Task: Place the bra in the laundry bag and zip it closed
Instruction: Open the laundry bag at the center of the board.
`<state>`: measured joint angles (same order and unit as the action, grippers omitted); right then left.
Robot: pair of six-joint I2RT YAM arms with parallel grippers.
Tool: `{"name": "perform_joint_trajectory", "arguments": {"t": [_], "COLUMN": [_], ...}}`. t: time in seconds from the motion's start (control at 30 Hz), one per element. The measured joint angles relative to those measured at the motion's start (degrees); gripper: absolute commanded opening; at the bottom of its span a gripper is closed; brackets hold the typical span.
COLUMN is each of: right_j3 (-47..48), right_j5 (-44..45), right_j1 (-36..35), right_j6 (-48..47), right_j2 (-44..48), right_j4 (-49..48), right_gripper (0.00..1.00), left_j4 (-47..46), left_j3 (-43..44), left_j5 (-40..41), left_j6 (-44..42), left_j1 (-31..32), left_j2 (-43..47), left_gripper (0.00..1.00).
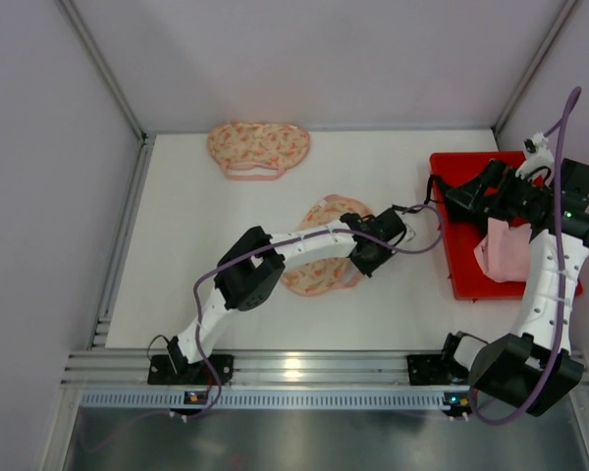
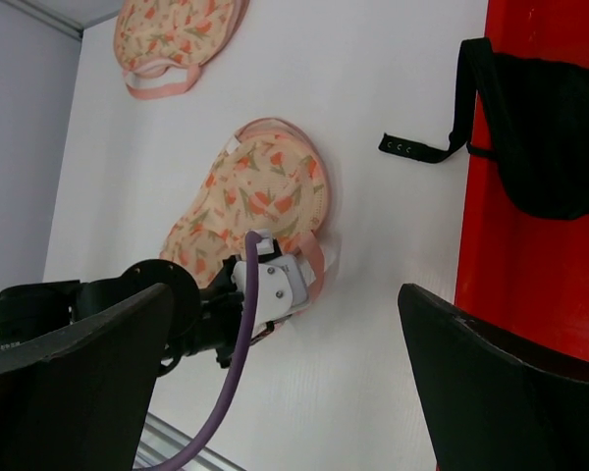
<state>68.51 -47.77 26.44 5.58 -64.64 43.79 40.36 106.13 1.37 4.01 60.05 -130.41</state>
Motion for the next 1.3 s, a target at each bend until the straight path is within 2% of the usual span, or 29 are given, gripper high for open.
{"name": "perform_joint_trajectory", "arguments": {"t": [0.17, 0.37, 0.47, 0.63, 0.77, 0.83, 0.97, 1.17, 1.3], "right_j3": [0.0, 0.0, -0.2, -0.2, -0.4, -0.8, -2.0, -6.1, -7.2], "right_j5": [-0.5, -1.8, -1.9, -3.0, -4.7, -5.1, -4.0, 0.9, 4.4], "right_j1": [0.0, 0.0, 0.0, 0.1, 0.0, -0.4, -3.7, -17.0, -23.9], "right_j6": [-0.1, -2.1, -3.7, -5.9, -7.2, -7.6, -8.5, -9.1, -9.3], "right_j2": [0.0, 0.0, -0.2, -1.5, -2.9, -3.3, -4.4, -6.6, -10.6], "right_j4": [-0.1, 0.4, 0.8, 1.6, 1.8, 1.7, 1.5, -0.1, -1.9], "right_gripper": [0.99, 0.99, 0.99, 1.00, 0.99, 0.94, 0.77, 0.54, 0.49], "left_j4": [1.1, 1.1, 0.0, -3.6, -8.1, -9.7, -11.4, -13.2, -14.6], "left_j3": [0.1, 3.1, 3.8, 1.8, -9.6, -16.7, -28.0, -38.3, -42.8], "left_j5": [-3.7, -10.2, -14.6, -23.5, -28.4, -29.5, -29.7, -26.5, -20.4], "left_j6": [2.3, 5.2, 7.4, 11.8, 14.1, 14.5, 14.2, 12.5, 12.1], "left_j1": [-1.1, -4.3, -9.5, -21.7, -32.7, -37.2, -43.5, -47.5, -48.4], "left_j2": [3.3, 13.4, 18.7, 25.0, 30.1, 32.1, 32.9, 33.2, 34.8], "left_gripper": [0.00, 0.00, 0.00, 0.00, 0.00, 0.00, 0.00, 0.00, 0.00]}}
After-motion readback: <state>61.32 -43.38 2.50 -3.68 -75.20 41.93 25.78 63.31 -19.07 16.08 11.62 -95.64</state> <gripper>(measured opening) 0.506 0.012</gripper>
